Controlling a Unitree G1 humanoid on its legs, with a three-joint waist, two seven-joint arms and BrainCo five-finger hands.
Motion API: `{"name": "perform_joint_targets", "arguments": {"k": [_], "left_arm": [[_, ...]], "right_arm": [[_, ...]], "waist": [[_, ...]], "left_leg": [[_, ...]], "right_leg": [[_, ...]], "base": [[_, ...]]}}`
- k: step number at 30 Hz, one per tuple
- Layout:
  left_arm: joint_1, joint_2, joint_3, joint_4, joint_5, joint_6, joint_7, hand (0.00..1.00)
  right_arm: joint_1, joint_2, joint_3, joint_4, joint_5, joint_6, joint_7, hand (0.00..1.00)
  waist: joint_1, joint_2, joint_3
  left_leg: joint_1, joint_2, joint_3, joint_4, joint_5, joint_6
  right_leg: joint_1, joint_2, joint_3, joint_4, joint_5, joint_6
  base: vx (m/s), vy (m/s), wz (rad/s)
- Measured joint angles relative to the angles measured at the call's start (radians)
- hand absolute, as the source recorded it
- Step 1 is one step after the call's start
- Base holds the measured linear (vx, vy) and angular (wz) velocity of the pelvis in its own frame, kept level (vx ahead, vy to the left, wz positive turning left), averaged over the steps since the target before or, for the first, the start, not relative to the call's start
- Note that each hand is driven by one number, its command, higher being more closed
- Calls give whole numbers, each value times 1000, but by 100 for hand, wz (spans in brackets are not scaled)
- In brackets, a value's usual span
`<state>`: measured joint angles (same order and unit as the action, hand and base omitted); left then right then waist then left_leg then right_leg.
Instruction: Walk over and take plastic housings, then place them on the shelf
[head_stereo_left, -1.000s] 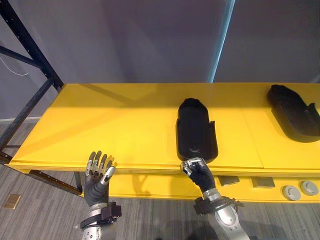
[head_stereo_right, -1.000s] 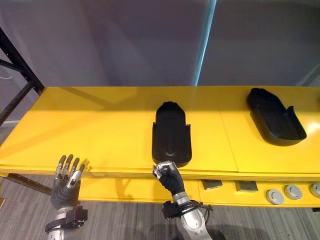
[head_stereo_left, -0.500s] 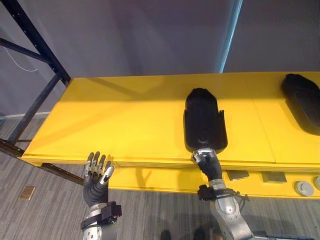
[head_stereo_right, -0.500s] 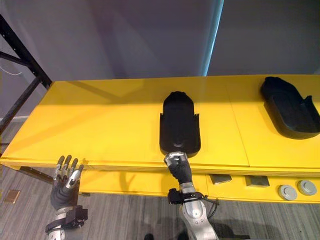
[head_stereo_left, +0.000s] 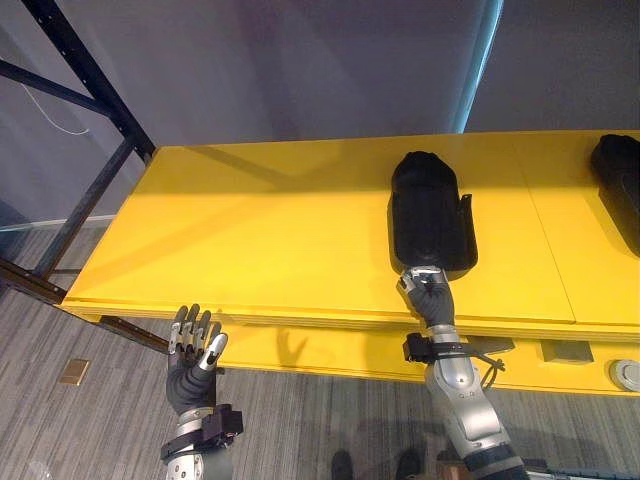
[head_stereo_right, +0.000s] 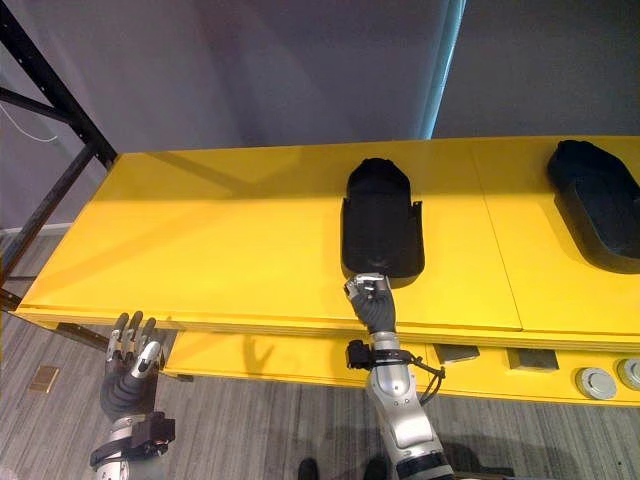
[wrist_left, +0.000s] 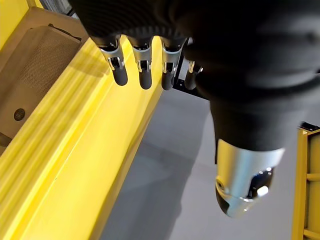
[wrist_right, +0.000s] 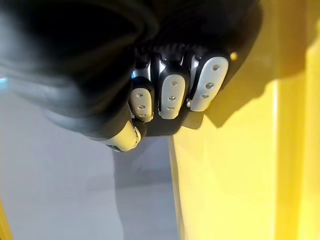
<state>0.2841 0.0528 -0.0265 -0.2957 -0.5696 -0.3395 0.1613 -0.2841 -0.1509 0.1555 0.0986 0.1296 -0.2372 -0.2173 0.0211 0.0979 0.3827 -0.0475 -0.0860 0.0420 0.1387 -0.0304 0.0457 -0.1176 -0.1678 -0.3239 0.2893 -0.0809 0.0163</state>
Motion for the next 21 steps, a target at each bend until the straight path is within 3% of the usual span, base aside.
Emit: {"name": "perform_joint_targets", "arguments": {"k": [10,11,14,15,17,20,21], "left_arm": [[-5,0,-1,-10,-8,-1,-45,0],[-3,0,0,-24,-8,-4,-57,0],[10,0,-1,-78,-9,-36,-89,0],[12,0,-1,-91,-12,-45,-103,0],[11,-1,-1,-99,-17,-55,-122,0],[19,-6,1,-115,-13,-70,-124,0],[38,-6,1,-147,12,-78,-125,0]], "right_arm": [[20,6,2,-30,-1,4,3,100],[64,8,2,-92,-2,2,1,0],[202,13,5,-261,-9,-26,8,0],[248,14,2,-295,-21,-40,12,0],[286,14,1,-322,-22,-49,14,0],[296,9,1,-332,-21,-57,26,0],[310,-8,-12,-357,-20,-56,24,0]], "waist": [[-2,-1,0],[-2,-1,-1],[-3,-6,-10],[-6,-10,-23],[-8,-17,-43],[0,-43,-62],[7,-35,-76]], "left_leg": [[28,-7,-13,-35,7,5],[37,-4,-8,-45,7,5],[61,7,28,-47,-11,-1],[63,13,51,-26,-22,-14],[67,26,81,36,-60,-8],[12,25,-15,275,-118,-9],[-18,26,-113,400,-173,-41]], "right_leg": [[22,-6,-15,-7,0,0],[34,-1,-14,-19,1,1],[48,15,18,-37,2,2],[48,23,43,-38,2,1],[53,45,98,-49,2,2],[65,75,239,-51,1,1],[56,116,333,-40,0,-2]], "base": [[-15,28,5],[3,36,-9],[38,49,-34],[68,53,-63],[66,45,-88],[39,7,-146],[66,47,-203]]}}
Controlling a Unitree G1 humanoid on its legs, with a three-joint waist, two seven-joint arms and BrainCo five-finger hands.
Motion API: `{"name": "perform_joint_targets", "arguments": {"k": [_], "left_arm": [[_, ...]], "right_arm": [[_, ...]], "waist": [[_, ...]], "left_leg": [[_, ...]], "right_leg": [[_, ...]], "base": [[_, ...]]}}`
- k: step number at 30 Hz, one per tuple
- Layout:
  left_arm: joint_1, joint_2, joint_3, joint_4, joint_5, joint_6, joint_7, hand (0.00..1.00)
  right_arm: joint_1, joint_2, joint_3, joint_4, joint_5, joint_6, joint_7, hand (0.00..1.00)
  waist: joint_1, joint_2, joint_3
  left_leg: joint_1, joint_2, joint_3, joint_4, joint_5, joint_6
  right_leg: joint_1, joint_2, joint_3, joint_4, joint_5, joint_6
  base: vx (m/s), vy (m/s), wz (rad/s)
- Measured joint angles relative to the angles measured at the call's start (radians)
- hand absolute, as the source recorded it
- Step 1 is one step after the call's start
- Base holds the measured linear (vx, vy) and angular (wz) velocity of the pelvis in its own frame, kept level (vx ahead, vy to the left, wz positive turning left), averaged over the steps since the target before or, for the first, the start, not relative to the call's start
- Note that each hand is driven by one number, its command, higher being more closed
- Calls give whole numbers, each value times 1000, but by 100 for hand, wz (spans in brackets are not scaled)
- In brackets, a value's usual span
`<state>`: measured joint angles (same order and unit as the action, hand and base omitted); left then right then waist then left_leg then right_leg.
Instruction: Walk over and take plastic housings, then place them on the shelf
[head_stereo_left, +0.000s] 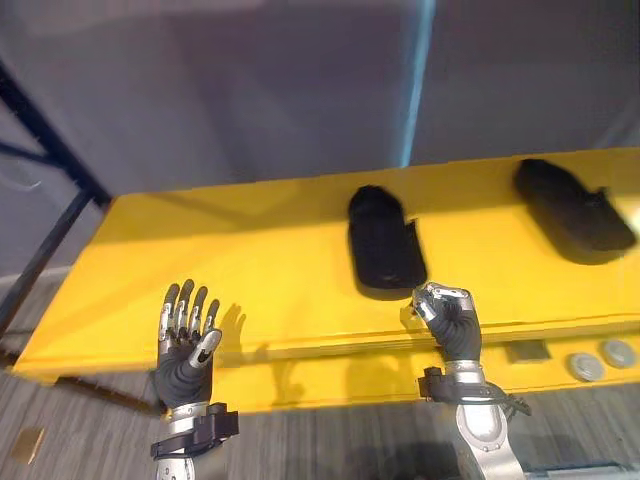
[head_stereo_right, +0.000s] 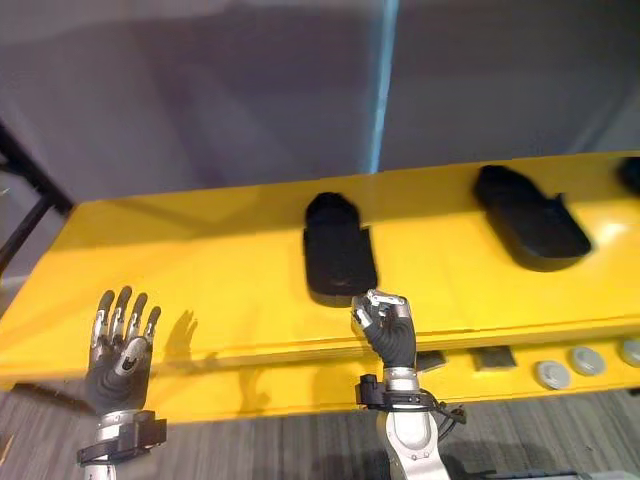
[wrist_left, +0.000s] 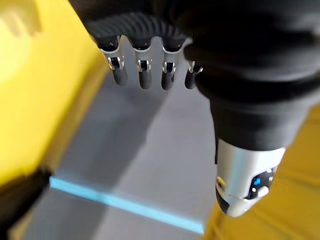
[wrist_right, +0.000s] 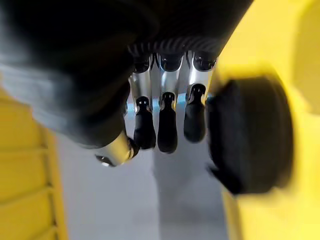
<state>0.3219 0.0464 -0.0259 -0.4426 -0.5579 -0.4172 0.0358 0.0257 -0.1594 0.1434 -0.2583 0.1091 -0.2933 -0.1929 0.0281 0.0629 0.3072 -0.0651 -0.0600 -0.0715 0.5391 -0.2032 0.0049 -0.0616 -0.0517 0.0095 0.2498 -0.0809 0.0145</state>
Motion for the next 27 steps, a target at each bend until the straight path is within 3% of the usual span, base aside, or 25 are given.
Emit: {"name": "perform_joint_targets", "arguments": {"k": [2,3,5,8,9,10,14,15,18,19,22,24,26,27], "left_arm": [[-3,1,-1,-25,16,-1,-4,0],[-37,2,-13,-32,31,2,-17,0],[-81,9,-41,-30,33,12,-18,0],[-106,35,-80,-25,60,26,10,0],[-117,42,-87,-20,98,28,36,0],[-133,45,-93,-20,124,27,57,0],[-133,42,-102,-19,135,30,101,0],[-131,42,-102,-19,139,31,117,0],[-133,36,-116,-19,146,33,116,0],[-133,35,-117,-19,145,33,115,0],[-135,26,-118,-15,108,33,109,0],[-175,25,-120,40,108,36,118,0],[-195,24,-137,70,108,39,123,0],[-193,20,-162,73,98,40,126,0]], "right_arm": [[44,0,-50,-9,3,6,-12,0],[117,9,-128,-11,11,20,-36,0],[198,22,-211,-11,30,25,-51,0],[301,73,-306,-11,53,14,-49,0],[310,81,-305,-11,53,3,-38,0],[304,80,-286,-11,53,-8,-25,0],[235,81,-183,0,45,-13,-21,0],[210,81,-145,15,41,-11,-30,0],[197,85,-103,58,20,16,-62,0],[200,86,-101,65,20,24,-63,0],[220,85,-100,88,19,79,-58,0],[234,74,-104,93,24,107,-35,0],[242,67,-112,119,24,121,-17,0],[246,68,-122,145,25,134,-8,0]], "waist": [[-6,6,-31],[-30,11,-56],[-59,-1,-57],[-105,-17,-51],[-127,-16,-51],[-122,-17,-52],[-94,-30,-65],[-90,-37,-75],[-69,-54,-90],[-68,-54,-91],[-60,-51,-110],[-77,-51,-114],[-83,-64,-106],[-89,-59,-107]], "left_leg": [[7,8,-41,40,-48,-22],[35,16,-30,9,-81,-1],[45,16,18,-38,-95,14],[100,10,152,-134,-102,26],[109,18,207,-166,-95,40],[126,34,280,-211,-94,79],[146,87,472,-248,-86,97],[135,100,518,-235,-86,97],[100,133,569,-170,-87,96],[91,144,568,-150,-87,96],[86,209,567,-99,-90,72],[53,276,566,16,-87,53],[9,290,511,15,-145,-33],[2,294,476,-56,-133,-26]], "right_leg": [[-27,40,78,30,4,9],[-60,68,133,60,13,22],[-99,74,177,78,21,36],[-148,64,159,82,52,42],[-152,48,99,65,69,14],[-182,23,-13,122,46,6],[-180,-76,-235,379,-63,-12],[-156,-128,-272,425,-91,-22],[-90,-195,-267,355,-113,-7],[-83,-185,-268,328,-114,1],[-31,-91,-236,166,-115,8],[27,-36,-229,43,-102,18],[23,-31,-192,52,-96,8],[18,-28,-184,62,-97,7]], "base": [[71,155,-181],[57,208,-137],[-22,219,-100],[-123,208,-147],[-98,133,-145],[-97,128,-150],[-18,35,-155],[-7,-35,-115],[-22,-164,-102],[2,-269,-83],[63,-301,-103],[102,-293,-82],[23,-138,-54],[-2,-58,-49]]}}
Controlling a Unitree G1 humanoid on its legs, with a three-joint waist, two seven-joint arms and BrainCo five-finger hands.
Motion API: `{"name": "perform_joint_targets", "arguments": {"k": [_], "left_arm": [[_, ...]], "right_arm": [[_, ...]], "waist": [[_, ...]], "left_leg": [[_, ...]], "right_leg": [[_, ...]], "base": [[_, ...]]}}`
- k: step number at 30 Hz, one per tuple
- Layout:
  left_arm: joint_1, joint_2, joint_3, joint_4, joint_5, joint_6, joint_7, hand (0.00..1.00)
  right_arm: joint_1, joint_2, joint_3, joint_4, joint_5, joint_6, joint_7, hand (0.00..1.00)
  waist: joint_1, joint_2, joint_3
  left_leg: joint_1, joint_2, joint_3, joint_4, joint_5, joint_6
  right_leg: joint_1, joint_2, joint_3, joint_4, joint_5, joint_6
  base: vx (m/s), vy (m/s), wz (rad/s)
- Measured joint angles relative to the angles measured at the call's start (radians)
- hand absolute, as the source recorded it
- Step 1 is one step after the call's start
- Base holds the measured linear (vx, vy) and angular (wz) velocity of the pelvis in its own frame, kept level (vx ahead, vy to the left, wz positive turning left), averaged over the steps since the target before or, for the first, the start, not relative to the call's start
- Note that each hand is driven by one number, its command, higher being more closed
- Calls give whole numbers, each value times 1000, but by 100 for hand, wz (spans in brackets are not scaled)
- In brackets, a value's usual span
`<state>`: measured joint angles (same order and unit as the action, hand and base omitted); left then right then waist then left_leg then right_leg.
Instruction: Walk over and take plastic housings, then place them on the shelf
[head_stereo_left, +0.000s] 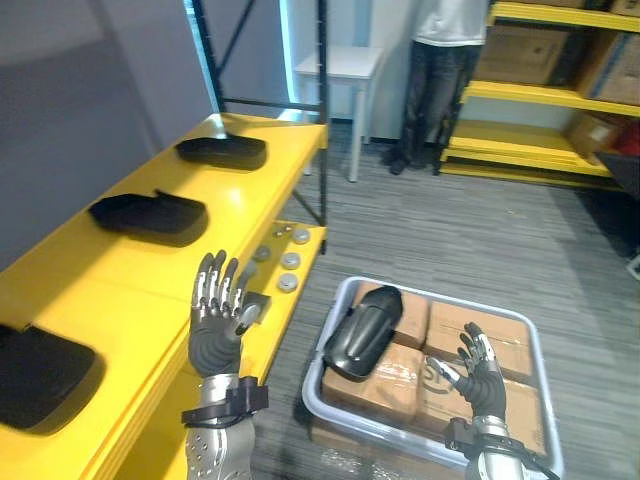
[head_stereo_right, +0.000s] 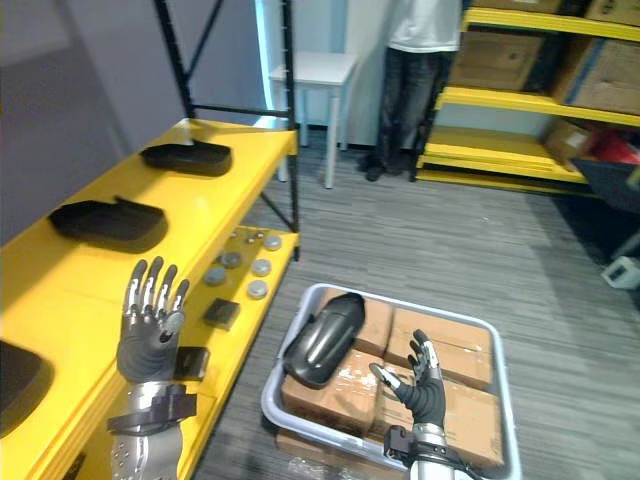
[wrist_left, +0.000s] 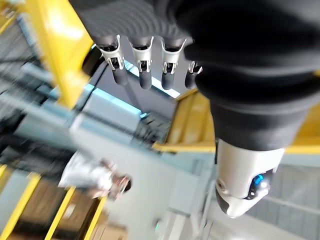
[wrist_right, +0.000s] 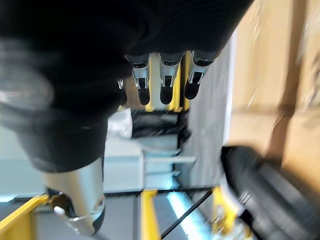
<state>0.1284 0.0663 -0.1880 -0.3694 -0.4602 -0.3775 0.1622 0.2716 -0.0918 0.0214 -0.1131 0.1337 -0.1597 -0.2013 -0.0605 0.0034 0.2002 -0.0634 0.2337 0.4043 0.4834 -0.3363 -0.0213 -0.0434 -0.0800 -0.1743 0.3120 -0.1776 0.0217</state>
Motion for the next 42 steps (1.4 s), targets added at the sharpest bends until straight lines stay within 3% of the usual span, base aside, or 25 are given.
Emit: {"name": "perform_joint_targets", "arguments": {"k": [1,2,8,13,16,18,22,24,31,38,39,42], "left_arm": [[4,-6,-9,0,0,0,1,0],[7,-23,-26,8,3,0,8,0],[2,-12,-67,165,56,66,51,0],[-37,16,-109,409,139,174,50,0],[-80,23,-114,523,171,211,33,0],[-83,46,-119,582,215,228,12,0],[-104,73,-154,696,234,239,-10,0],[-123,62,-155,765,248,244,-23,0],[-160,43,-161,925,246,248,-105,0],[-194,18,-152,1059,225,226,-133,0],[-198,17,-151,1068,216,215,-135,0],[-212,16,-144,1090,186,189,-148,0]], "right_arm": [[2,-2,-3,13,1,5,3,0],[6,-13,-7,29,13,18,8,0],[40,-11,-11,84,22,29,8,0],[-75,-13,-23,245,20,26,-61,0],[-204,-21,-22,362,22,17,-169,0],[-325,-33,-21,440,32,17,-245,0],[-568,-77,-28,585,78,35,-322,0],[-699,-106,-45,670,93,73,-350,0],[-918,-203,-43,862,115,227,-325,0],[-1062,-267,-43,1016,164,358,-342,0],[-1084,-281,-41,1043,184,382,-351,100],[-1144,-337,-40,1115,245,421,-376,100]], "waist": [[-3,9,1],[-6,25,5],[-7,27,3],[-4,28,23],[30,28,81],[69,28,131],[101,30,175],[136,37,195],[183,63,239],[200,75,260],[206,76,261],[214,86,265]], "left_leg": [[1,5,-7,-41,37,16],[3,18,-26,-48,116,-7],[31,-59,-77,-143,136,-20],[15,-97,-100,-183,167,4],[-23,-111,-136,-198,196,5],[-38,-119,-148,-215,216,8],[-100,-129,-184,-205,240,12],[-134,-129,-193,-194,243,12],[-219,-132,-229,-136,244,13],[-270,-131,-272,-95,243,11],[-272,-133,-275,-94,241,10],[-306,-136,-301,-87,240,3]], "right_leg": [[-1,5,1,4,0,0],[-1,17,11,8,-3,2],[-38,-14,81,-29,21,39],[-39,-49,58,-61,56,60],[-46,-60,28,-98,93,64],[-45,-62,19,-127,121,65],[-83,-69,-9,-140,153,65],[-105,-70,-15,-147,169,62],[-161,-80,-35,-102,170,63],[-207,-87,-61,-37,144,59],[-218,-91,-63,-21,135,58],[-239,-95,-86,-4,125,61]], "base": [[-6,-28,-50],[-11,7,-45],[-32,106,-35],[-44,78,16],[-117,39,31],[-105,29,16],[-128,22,24],[-108,33,10],[-55,27,10],[-40,-9,13],[-87,-26,10],[-46,-34,19]]}}
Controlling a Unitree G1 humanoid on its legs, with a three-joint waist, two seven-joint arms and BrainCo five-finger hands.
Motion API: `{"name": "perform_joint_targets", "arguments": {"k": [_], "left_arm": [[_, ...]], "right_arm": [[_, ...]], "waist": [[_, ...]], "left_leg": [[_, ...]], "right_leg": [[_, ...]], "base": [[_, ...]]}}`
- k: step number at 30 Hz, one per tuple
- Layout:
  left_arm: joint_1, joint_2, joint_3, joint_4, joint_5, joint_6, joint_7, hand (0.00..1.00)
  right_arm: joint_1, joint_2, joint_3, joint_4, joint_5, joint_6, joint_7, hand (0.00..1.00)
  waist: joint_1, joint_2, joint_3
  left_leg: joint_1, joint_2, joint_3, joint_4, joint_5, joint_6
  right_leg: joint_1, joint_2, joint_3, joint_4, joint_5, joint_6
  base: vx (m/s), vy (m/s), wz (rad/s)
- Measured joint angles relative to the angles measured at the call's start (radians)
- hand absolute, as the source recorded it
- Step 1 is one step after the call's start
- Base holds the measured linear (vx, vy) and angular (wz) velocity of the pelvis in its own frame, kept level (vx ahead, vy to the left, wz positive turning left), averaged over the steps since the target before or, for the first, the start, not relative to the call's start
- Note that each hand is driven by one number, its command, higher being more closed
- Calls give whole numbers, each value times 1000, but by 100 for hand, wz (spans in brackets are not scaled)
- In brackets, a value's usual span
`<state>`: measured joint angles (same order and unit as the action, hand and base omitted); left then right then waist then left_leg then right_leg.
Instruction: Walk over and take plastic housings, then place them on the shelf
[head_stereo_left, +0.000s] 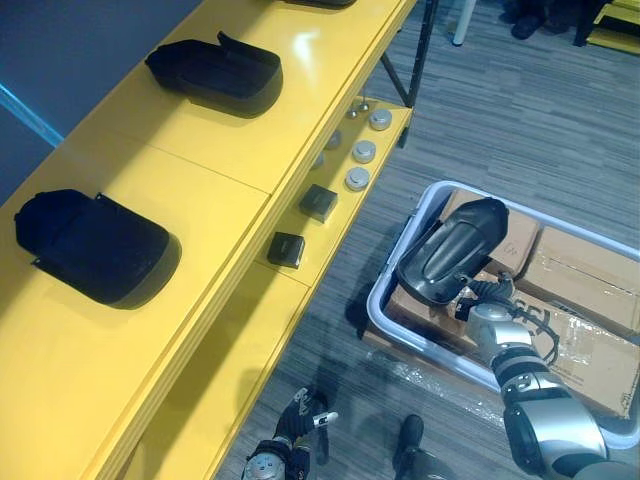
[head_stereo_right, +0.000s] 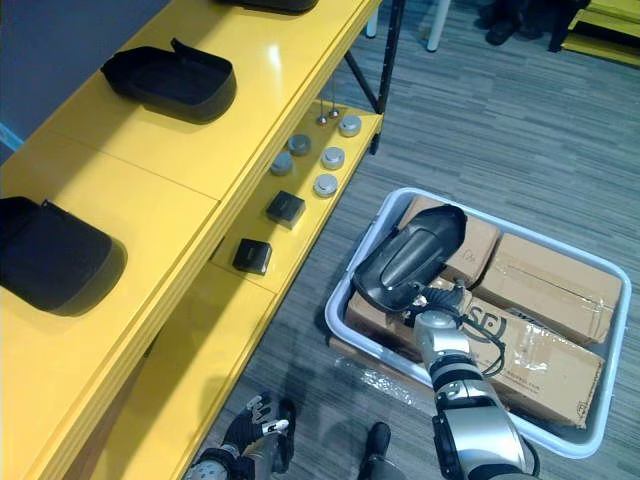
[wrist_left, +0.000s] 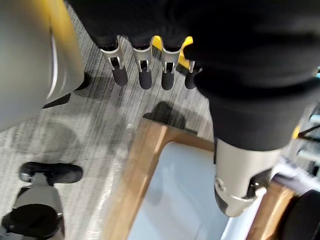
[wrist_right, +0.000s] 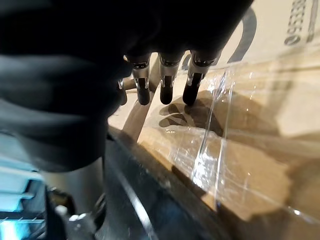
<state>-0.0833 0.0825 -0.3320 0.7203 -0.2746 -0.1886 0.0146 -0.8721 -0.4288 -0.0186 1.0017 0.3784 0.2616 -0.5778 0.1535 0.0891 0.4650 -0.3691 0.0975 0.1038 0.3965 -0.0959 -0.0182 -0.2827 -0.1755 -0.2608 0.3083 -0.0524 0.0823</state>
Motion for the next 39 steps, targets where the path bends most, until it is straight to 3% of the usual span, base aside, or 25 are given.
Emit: {"name": "perform_joint_targets", "arguments": {"k": [3,5,8,15,18,21,25,31,33,36,39], "left_arm": [[-21,-11,8,28,-20,-26,-2,0],[-25,-14,15,42,-42,-42,-2,0],[-25,-10,35,56,-62,-64,-3,0],[-7,31,40,94,-107,-96,-4,0],[24,44,40,102,-153,-97,-5,0],[37,45,39,95,-165,-99,-7,0],[64,48,40,68,-173,-116,-9,0],[132,62,40,-23,-175,-116,-18,0],[172,79,40,-82,-176,-105,-17,0],[199,97,43,-143,-189,-84,-17,0],[214,96,52,-203,-201,-60,-14,0]], "right_arm": [[-40,-91,-16,91,95,27,-6,100],[-44,-128,-25,118,129,43,-3,100],[-51,-149,-38,157,162,108,1,100],[-122,-212,-38,250,21,330,65,100],[-153,-241,-39,284,-23,394,110,100],[-155,-269,-41,290,-112,423,170,100],[-154,-312,-57,325,-266,397,254,100],[-139,-363,-6,262,-457,232,353,100],[-86,-363,17,151,-502,166,393,100],[16,-363,32,11,-551,117,446,100],[123,-359,34,-101,-581,105,492,100]], "waist": [[25,21,8],[26,32,11],[35,37,11],[51,55,16],[58,66,16],[58,76,16],[50,77,17],[17,66,24],[0,46,25],[-16,18,31],[-32,-7,30]], "left_leg": [[-20,-7,-14,11,9,6],[-33,-12,-29,17,10,7],[-36,-13,-38,21,10,7],[-34,-18,-60,34,7,2],[-28,-18,-65,40,5,1],[-27,-19,-75,48,4,0],[-18,-17,-84,52,4,-1],[43,-1,-75,38,0,-7],[60,13,-64,23,-1,-13],[87,32,-47,5,1,-20],[120,43,-34,-17,-1,-28]], "right_leg": [[-12,-8,-9,21,-3,-4],[-17,-15,-26,34,-13,-4],[-19,-16,-32,47,-23,-5],[-16,-27,-53,91,-60,-10],[-11,-30,-57,108,-71,-10],[-5,-33,-66,121,-78,-11],[11,-31,-77,121,-80,-12],[69,-14,-74,94,-79,-13],[76,3,-64,76,-79,-13],[96,22,-51,55,-69,-28],[121,35,-48,37,-67,-30]], "base": [[15,-23,14],[37,-29,23],[61,-46,12],[23,-47,10],[-9,-40,4],[-8,-29,9],[-1,-25,5],[0,-17,-6],[3,-41,-20],[59,-61,-23],[74,-46,-13]]}}
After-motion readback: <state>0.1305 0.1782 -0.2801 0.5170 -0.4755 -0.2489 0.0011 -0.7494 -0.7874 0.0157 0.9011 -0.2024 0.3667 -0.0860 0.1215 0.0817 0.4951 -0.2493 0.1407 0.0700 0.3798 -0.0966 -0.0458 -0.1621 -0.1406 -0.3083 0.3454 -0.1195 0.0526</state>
